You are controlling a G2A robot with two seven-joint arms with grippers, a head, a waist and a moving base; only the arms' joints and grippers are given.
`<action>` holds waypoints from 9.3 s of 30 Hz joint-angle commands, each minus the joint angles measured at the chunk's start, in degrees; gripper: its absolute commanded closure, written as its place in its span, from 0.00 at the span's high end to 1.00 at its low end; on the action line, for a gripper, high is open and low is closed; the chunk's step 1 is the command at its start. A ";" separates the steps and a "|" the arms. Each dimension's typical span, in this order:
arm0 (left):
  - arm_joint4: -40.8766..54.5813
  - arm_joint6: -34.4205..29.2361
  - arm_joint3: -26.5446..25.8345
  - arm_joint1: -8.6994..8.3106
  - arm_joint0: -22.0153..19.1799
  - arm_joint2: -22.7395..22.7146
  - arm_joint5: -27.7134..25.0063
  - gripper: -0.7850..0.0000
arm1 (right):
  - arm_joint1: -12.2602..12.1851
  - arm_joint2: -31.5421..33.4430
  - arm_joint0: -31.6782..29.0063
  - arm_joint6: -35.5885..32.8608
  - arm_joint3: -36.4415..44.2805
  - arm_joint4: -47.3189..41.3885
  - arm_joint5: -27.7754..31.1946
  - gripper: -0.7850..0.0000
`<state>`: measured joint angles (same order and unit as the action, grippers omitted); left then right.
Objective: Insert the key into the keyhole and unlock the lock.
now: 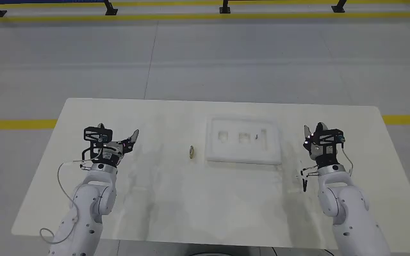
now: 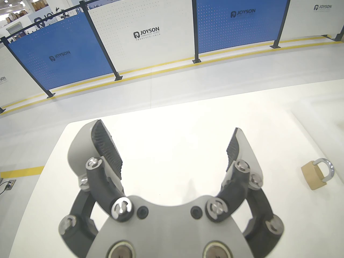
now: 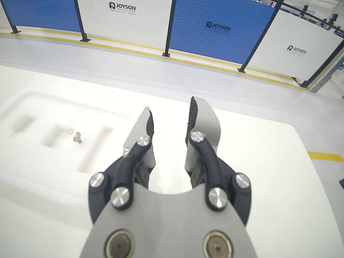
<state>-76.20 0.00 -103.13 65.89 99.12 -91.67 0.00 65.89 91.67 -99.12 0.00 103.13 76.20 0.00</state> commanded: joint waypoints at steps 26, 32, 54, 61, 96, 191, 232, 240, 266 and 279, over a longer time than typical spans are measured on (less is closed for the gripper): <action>0.00 0.00 0.00 0.00 0.00 0.00 0.00 1.00 | 0.00 0.00 0.00 0.00 0.00 0.00 0.00 0.36; 0.00 0.00 0.00 0.00 0.00 0.00 0.00 1.00 | 0.00 0.00 0.00 0.00 0.00 0.00 0.00 0.36; 0.00 0.00 0.00 0.00 0.00 0.00 0.00 1.00 | -0.18 0.28 4.88 -20.14 5.38 -9.03 9.70 1.00; 0.00 0.00 0.00 0.00 0.00 0.00 0.00 1.00 | -0.45 -0.24 11.18 -43.51 10.39 -25.14 11.69 1.00; 0.00 0.00 0.00 0.00 0.00 0.00 0.00 1.00 | 0.62 -20.45 33.97 -68.61 -8.42 -15.35 1.64 0.74; 0.00 0.00 0.00 0.00 0.00 0.00 0.00 1.00 | 6.56 -37.96 56.02 -79.39 -33.56 -22.67 -8.56 0.45; 0.00 0.00 0.00 0.00 0.00 0.00 0.00 1.00 | 6.72 -37.45 54.57 -80.26 -33.16 -20.17 -8.80 0.38; 0.00 0.00 0.00 0.00 0.00 0.00 0.00 1.00 | 7.24 -38.41 55.52 -80.52 -34.40 -20.63 -8.14 0.33; 0.00 0.00 0.00 0.00 0.00 0.00 0.00 1.00 | 8.09 -39.02 57.09 -79.26 -38.59 -21.11 -6.43 0.16; 0.00 0.00 0.00 0.00 0.00 0.00 0.00 1.00 | 8.58 -39.95 57.76 -79.08 -39.32 -20.60 -5.68 0.00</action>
<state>-76.20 0.00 -103.13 65.89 99.12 -91.67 0.00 74.45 51.75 -41.45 -79.07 63.82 55.52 -5.70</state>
